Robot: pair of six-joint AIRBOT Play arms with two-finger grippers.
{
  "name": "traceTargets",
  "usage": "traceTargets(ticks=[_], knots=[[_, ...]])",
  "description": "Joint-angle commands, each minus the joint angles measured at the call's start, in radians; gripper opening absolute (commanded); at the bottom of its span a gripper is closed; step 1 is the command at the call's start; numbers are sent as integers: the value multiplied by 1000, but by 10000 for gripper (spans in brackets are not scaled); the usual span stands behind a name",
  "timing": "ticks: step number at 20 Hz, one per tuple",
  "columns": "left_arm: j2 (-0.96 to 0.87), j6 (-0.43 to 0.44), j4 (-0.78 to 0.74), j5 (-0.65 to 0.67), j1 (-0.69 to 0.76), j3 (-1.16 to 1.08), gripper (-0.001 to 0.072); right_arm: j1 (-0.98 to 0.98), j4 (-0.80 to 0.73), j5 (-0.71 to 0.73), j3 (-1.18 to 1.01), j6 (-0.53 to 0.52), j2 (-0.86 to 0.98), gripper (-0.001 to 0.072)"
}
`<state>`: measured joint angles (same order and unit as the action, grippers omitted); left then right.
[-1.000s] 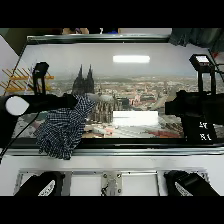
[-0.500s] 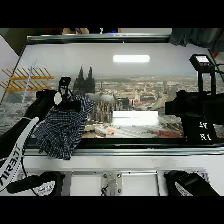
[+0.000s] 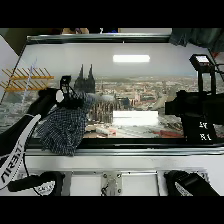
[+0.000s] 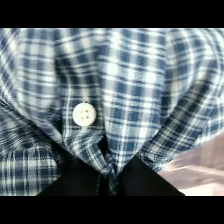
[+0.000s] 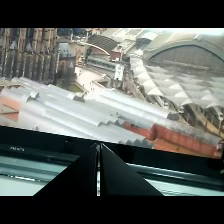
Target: Fold the clothes and pants, and hang the long-sleeved shirts on hangers.
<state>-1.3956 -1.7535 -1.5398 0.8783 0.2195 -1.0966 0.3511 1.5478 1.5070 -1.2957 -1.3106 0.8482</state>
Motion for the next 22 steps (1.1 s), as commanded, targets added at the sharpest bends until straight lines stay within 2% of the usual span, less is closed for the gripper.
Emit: traceTargets(ticks=[1, 4, 9, 11, 12, 14, 16, 18, 22], knots=[[138, 40, 74, 15, 38, -146, 19, 0, 1, 0, 0, 0, 0, 23], [286, 109, 194, 5, 142, -343, 18, 0, 1, -68, 0, 0, 0, 23], [447, 135, 196, -87, 367, -517, 18, 0, 11, -131, -1, 0, -1, 23], [472, 150, 196, -95, 430, -529, 19, -1, -36, -219, -6, 12, -28, 23], [472, 150, 196, -85, 450, -529, 19, -1, -92, -281, -14, 60, -51, 23], [439, 149, 199, -32, 474, -526, 19, -1, -220, -394, -23, 170, -114, 23], [370, 149, 207, 48, 497, -526, 19, -1, -329, -449, -23, 219, -173, 23], [269, 149, 209, 111, 520, -526, 19, -1, -397, -441, -23, 228, -216, 24], [64, 149, 208, 151, 519, -526, 19, -1, -403, -369, -23, 227, -225, 23]])
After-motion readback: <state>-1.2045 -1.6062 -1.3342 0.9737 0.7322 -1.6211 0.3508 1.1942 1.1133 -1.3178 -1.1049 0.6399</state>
